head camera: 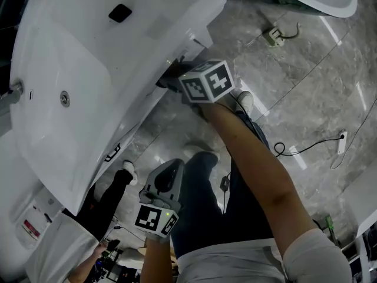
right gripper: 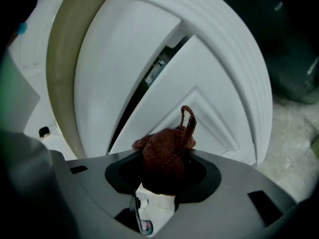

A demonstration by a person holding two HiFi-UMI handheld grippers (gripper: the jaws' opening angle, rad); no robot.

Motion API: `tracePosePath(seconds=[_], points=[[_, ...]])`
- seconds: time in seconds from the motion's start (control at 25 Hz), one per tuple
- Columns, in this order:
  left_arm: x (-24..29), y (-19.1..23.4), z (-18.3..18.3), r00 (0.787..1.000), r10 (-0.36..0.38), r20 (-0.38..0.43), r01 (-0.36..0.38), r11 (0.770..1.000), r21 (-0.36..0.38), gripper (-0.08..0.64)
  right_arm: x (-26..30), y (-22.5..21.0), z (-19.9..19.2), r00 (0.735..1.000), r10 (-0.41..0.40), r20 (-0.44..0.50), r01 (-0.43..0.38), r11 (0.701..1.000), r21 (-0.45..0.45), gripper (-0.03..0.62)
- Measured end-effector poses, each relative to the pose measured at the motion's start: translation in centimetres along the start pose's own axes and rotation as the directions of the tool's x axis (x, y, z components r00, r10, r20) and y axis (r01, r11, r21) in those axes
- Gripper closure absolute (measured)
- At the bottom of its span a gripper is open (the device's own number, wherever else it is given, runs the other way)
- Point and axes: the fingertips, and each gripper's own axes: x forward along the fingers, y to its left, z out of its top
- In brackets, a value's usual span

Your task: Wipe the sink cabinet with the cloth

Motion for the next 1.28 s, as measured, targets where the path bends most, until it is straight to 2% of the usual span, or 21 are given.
tracePosePath(seconds=[0.16, 0.56, 1.08, 1.28], points=[[1.1, -0.5, 0.4, 1.0, -0.005, -0.016, 0.005, 1.0, 0.0, 0.538, -1.5, -2.2, 1.7, 1.0, -0.008, 0.02, 0.008, 1.0, 0.014, 0.423], [2.9, -0.1, 1.7, 1.0, -0.005, -0.026, 0.006, 1.0, 0.026, 0.538, -1.0, -3.5, 1.1, 1.0, 0.002, -0.009, -0.002, 1.0, 0.028, 0.422], [3.8, 1.4, 0.3, 1.0, 0.009, -0.018, -0.008, 0.999, 0.036, 0.538, 1.6, -8.8, -2.3, 0.994, -0.084, -0.071, 0.085, 0.996, 0.019, 0.422], [3.7, 2.1, -0.4, 1.0, 0.011, -0.013, -0.01, 1.0, 0.026, 0.538, 1.8, -8.9, -2.5, 0.989, -0.116, -0.088, 0.113, 0.993, -0.041, 0.422]])
